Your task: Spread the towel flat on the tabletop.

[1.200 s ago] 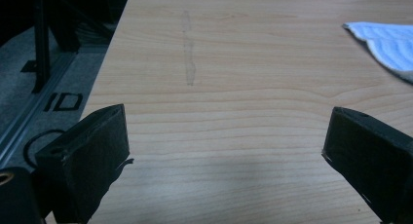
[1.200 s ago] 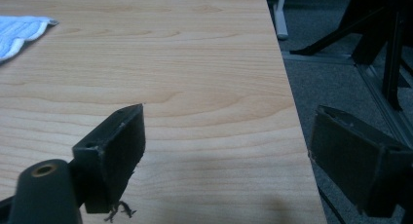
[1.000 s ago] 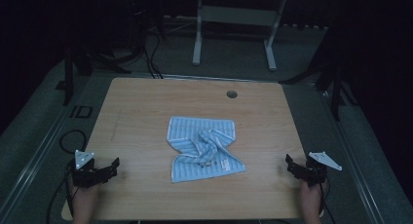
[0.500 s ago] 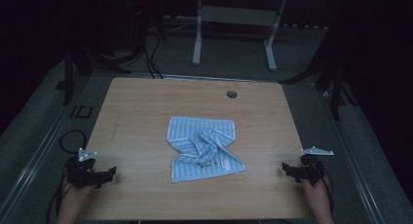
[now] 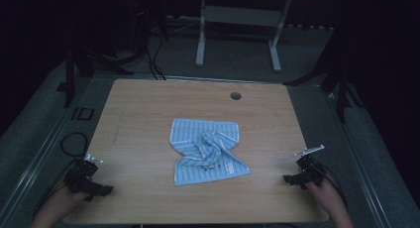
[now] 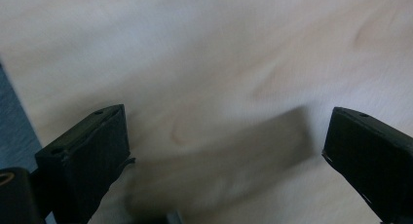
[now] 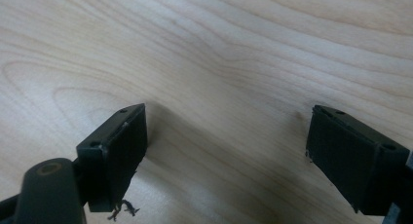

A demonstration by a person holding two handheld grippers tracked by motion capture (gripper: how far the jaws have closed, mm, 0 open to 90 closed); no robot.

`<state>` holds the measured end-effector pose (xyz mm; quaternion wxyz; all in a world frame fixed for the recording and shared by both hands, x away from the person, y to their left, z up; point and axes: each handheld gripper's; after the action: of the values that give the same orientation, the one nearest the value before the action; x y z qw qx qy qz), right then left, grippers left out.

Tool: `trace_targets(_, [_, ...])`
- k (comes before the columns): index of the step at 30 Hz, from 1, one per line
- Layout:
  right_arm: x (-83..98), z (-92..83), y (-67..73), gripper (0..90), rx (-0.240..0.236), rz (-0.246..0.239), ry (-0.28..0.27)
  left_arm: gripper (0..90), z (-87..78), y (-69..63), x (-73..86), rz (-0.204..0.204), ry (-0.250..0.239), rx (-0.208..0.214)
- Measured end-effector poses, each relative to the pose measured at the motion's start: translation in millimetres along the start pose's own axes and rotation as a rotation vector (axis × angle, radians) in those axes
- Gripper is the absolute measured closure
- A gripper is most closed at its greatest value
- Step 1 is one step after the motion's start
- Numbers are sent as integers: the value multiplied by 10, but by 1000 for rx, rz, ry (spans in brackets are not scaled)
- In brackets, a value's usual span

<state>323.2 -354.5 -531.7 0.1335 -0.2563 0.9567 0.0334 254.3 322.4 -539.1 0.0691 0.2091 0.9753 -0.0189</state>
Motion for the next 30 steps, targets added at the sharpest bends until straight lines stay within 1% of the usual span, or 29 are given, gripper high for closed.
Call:
trace_targets(1, [-20,-4,-2,148,-4,-8,16,25,-5,-5,-12,0,16,3])
trace_targets(2, [-30,-7,1,148,-4,-9,24,26,-16,-4,-32,-6,31,18])
trace_targets(3, [-48,-14,6,148,-9,-14,32,26,-26,-4,-42,-9,33,21])
trace_targets(5, [-74,-26,5,148,-18,-18,46,26,-55,-10,-69,-6,29,0])
trace_targets(6, [-83,-33,7,148,-20,-23,51,26,-69,-15,-84,-5,42,-6])
trace_targets(7, [-96,-40,10,148,-27,-38,70,26,-78,-19,-94,3,50,-11])
trace_targets(8, [-104,-46,17,148,-21,-46,82,26,-91,-32,-108,15,66,-24])
trace_targets(9, [-115,-51,23,147,-16,-67,99,26,-98,-39,-114,22,76,-29])
trace_targets(10, [-121,-55,24,147,-19,-77,111,27,-118,-47,-127,36,91,-33])
trace_targets(11, [-132,-59,20,143,-31,-90,134,27,-128,-51,-134,42,98,-33])
trace_targets(12, [-137,-59,17,143,-37,-99,145,30,-148,-60,-147,50,108,-38])
trace_targets(13, [-147,-64,11,143,-42,-118,171,33,-161,-64,-156,55,113,-42])
trace_targets(14, [-158,-70,10,145,-38,-148,209,33,-180,-72,-169,62,118,-43])
trace_targets(15, [-158,-70,10,145,-38,-148,209,33,-192,-76,-177,67,123,-43])
trace_targets(16, [-163,-72,12,145,-38,-156,226,34,-210,-83,-190,78,131,-42])
trace_targets(17, [-169,-73,11,145,-41,-173,259,34,-216,-90,-197,80,131,-39])
trace_targets(18, [-171,-73,12,146,-42,-183,280,34,-229,-100,-209,86,139,-35])
trace_targets(19, [-175,-72,18,147,-46,-194,320,36,-234,-112,-218,93,153,-37])
trace_targets(21, [-180,-71,26,147,-55,-217,381,37,-231,-126,-235,100,179,-41])
trace_targets(22, [-182,-71,28,147,-52,-228,401,37,-224,-134,-248,95,190,-36])
trace_targets(23, [-184,-68,31,147,-59,-234,433,37,-222,-135,-256,92,195,-32])
trace_targets(24, [-186,-68,32,147,-59,-240,450,37,-218,-144,-268,90,199,-23])
trace_targets(25, [-194,-67,32,149,-53,-249,469,37,-219,-155,-276,96,203,-23])
trace_targets(27, [-205,-65,27,150,-47,-255,489,37,-218,-179,-291,104,200,-18])
trace_targets(30, [-228,-75,28,149,-56,-254,480,37,-219,-238,-322,126,178,10])
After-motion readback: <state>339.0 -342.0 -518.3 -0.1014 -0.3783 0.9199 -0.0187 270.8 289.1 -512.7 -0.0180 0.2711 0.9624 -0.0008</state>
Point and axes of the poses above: each handheld gripper's, and its own axes: z roughly forward along the jaws, x roughly out of its underside, y roughly to its left, and after that the axes turned 7 degrees about y, right-handed
